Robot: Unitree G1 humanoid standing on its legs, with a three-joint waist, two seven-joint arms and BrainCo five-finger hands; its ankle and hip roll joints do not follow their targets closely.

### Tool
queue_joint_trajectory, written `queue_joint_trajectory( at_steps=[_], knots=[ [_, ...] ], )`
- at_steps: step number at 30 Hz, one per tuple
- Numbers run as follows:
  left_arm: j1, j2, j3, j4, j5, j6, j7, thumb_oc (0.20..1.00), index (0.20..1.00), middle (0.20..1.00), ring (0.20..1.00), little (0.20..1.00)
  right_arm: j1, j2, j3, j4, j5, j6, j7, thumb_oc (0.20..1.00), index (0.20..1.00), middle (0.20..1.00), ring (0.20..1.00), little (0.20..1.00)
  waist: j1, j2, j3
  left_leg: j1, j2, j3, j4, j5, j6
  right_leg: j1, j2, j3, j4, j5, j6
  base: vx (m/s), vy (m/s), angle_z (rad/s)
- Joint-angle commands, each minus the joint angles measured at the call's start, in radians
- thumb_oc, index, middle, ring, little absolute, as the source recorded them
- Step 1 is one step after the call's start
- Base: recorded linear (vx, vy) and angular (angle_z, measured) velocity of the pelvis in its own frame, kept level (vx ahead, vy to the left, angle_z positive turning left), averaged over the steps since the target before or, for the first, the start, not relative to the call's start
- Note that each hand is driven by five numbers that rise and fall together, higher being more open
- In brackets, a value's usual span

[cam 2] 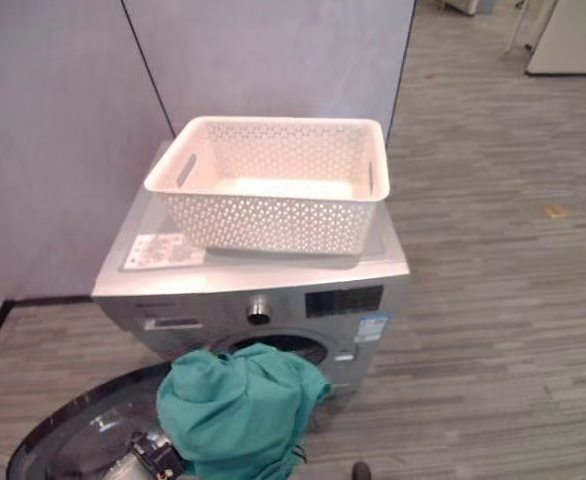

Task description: Grab the laundry basket,head to the washer,open it,put in the laundry and shut it.

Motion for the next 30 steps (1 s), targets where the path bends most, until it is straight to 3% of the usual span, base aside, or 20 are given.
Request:
queue_joint_trajectory(
  at_steps=[1,3,5,9,11,16,18,21,22,30],
  knots=[
    [-0.053,-0.011,0.004,-0.048,-0.021,-0.039,-0.025,0.2,0.2,0.2,0.2,0.2,-0.074,0.023,0.005,0.062,0.057,-0.029,0.036,1.0,1.0,1.0,1.0,1.0,0.007,-0.027,0.062,-0.082,-0.002,-0.016,0.013,0.047,0.041,0.0,-0.053,-0.026,0.018,-0.029,0.035,-0.06,-0.023,0.04],
    [-0.07,-0.018,-0.006,-0.034,-0.021,-0.045,-0.007,0.2,0.2,0.2,0.2,0.2,-0.091,0.073,0.047,0.065,0.088,-0.033,0.054,1.0,1.0,1.0,1.0,1.0,0.004,-0.027,0.106,-0.106,0.0,-0.021,0.041,0.048,0.046,-0.032,-0.051,-0.021,0.07,-0.048,0.023,-0.18,-0.014,-0.01],
    [-0.152,-0.025,-0.036,-0.013,-0.01,-0.079,0.03,0.2,0.2,0.2,0.2,0.2,-0.165,0.121,0.119,0.043,0.135,-0.041,0.064,1.0,1.0,1.0,1.0,1.0,-0.002,-0.036,0.218,-0.241,-0.001,-0.035,0.211,0.01,0.053,-0.164,-0.057,0.003,0.225,-0.093,0.0,-0.4,0.0,0.05],
    [-0.236,-0.076,-0.048,0.03,0.001,-0.099,0.073,0.2,0.2,0.2,0.2,0.2,-0.177,0.175,0.187,-0.082,0.125,-0.043,0.062,1.0,1.0,1.0,1.0,1.0,-0.003,-0.032,0.268,-0.397,-0.014,-0.065,0.372,-0.034,0.054,-0.314,-0.048,0.021,0.396,-0.144,-0.017,-0.18,-0.009,0.07],
    [-0.237,-0.078,-0.049,0.033,0.002,-0.099,0.072,0.2,0.2,0.2,0.2,0.2,-0.175,0.175,0.186,-0.086,0.124,-0.041,0.061,1.0,1.0,1.0,1.0,1.0,-0.004,-0.031,0.261,-0.41,-0.014,-0.067,0.381,-0.038,0.054,-0.325,-0.049,0.02,0.404,-0.148,-0.017,-0.05,-0.003,0.05],
    [-0.372,-0.207,-0.042,0.176,0.047,-0.135,0.154,0.2,0.2,0.2,0.2,0.2,-0.143,0.227,0.218,-0.269,0.085,-0.052,0.039,1.0,1.0,1.0,1.0,1.0,-0.04,-0.034,0.357,-0.635,-0.007,-0.083,0.595,-0.102,0.057,-0.562,-0.059,0.034,0.618,-0.203,-0.029,-0.11,-0.006,-0.01],
    [-0.408,-0.228,-0.031,0.217,0.055,-0.15,0.167,0.2,0.2,0.2,0.2,0.2,-0.149,0.237,0.221,-0.26,0.084,-0.053,0.032,1.0,1.0,1.0,1.0,1.0,-0.045,-0.035,0.364,-0.667,-0.002,-0.082,0.622,-0.108,0.057,-0.599,-0.061,0.037,0.647,-0.211,-0.032,-0.06,-0.03,0.12],
    [-0.536,-0.296,0.055,0.354,0.029,-0.206,0.245,0.2,0.2,0.2,0.2,0.2,-0.175,0.269,0.249,-0.242,0.128,-0.065,0.043,1.0,1.0,1.0,1.0,1.0,-0.056,-0.071,0.382,-0.78,0.018,-0.077,0.714,-0.142,0.055,-0.742,-0.05,0.06,0.745,-0.234,-0.042,-0.03,-0.03,-0.06],
    [-0.65,-0.343,0.127,0.473,0.0,-0.247,0.307,0.2,0.2,0.2,0.2,0.2,-0.182,0.271,0.261,-0.266,0.153,-0.068,0.049,1.0,1.0,1.0,1.0,1.0,-0.065,-0.104,0.381,-0.863,0.034,-0.076,0.811,-0.21,0.049,-0.832,-0.046,0.066,0.829,-0.28,-0.034,0.04,-0.027,-0.29],
    [-0.988,-0.391,0.292,0.776,-0.087,-0.33,0.408,0.2,0.2,0.2,0.2,0.2,-0.226,0.283,0.332,-0.245,0.192,-0.076,0.054,1.0,1.0,1.0,1.0,1.0,-0.112,-0.146,0.363,-1.024,0.048,-0.096,0.952,-0.281,0.061,-0.994,-0.025,0.082,0.929,-0.306,-0.023,0.04,-0.011,-0.15]
  ],
)
